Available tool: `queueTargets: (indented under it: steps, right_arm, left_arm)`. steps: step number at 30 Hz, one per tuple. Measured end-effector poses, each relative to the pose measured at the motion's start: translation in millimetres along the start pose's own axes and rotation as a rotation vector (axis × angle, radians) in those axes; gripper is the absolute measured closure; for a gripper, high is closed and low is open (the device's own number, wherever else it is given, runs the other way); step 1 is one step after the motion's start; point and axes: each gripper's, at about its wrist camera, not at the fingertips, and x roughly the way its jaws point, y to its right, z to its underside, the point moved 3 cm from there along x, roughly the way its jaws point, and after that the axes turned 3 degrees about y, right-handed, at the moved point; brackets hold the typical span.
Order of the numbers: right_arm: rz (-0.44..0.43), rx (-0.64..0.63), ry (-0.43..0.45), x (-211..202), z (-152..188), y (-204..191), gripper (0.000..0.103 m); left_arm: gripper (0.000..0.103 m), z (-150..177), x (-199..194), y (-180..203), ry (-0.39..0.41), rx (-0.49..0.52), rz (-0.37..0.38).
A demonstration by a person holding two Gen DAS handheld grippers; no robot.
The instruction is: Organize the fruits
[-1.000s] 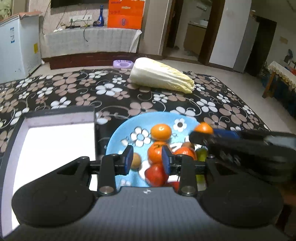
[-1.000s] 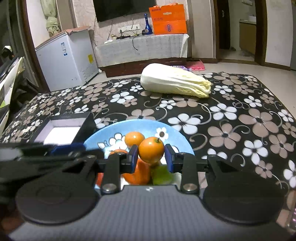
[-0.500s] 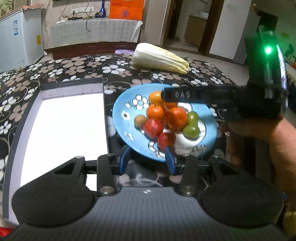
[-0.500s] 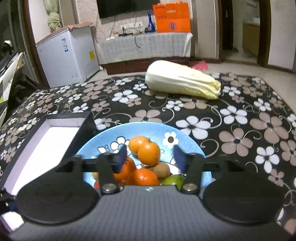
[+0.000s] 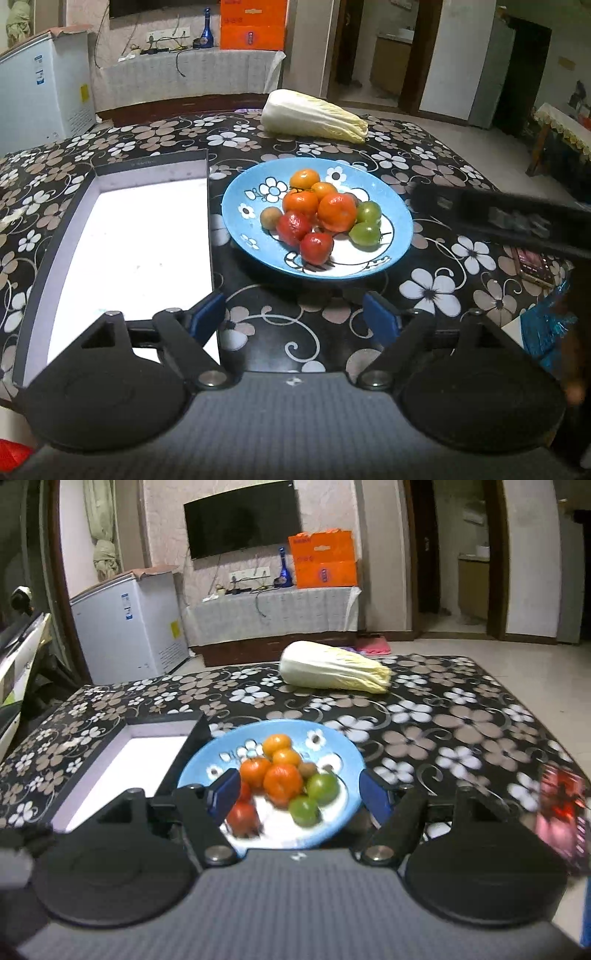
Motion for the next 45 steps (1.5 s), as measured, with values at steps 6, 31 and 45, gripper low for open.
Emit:
queueTargets:
  steps: [6,31,45]
  right_arm:
    - [0.042,0.068,-0.019,-23.2,10.5,13.3,0.029]
    - [0.057,0.077,-0.114,-12.3,22.7,25.0,0.029]
    - [0.062,0.077,-0.130,-8.8,23.5,25.7,0.029]
  left_arm:
    - [0.006,6.5,2.4,1.5,-0.022,0.006,-0.022]
    - [0.000,2.1,-5.9,-0.6,0.049,0.059,-0.066]
    - [0.000,0.5,-3.4,1.7,0.027,0.079,-0.074]
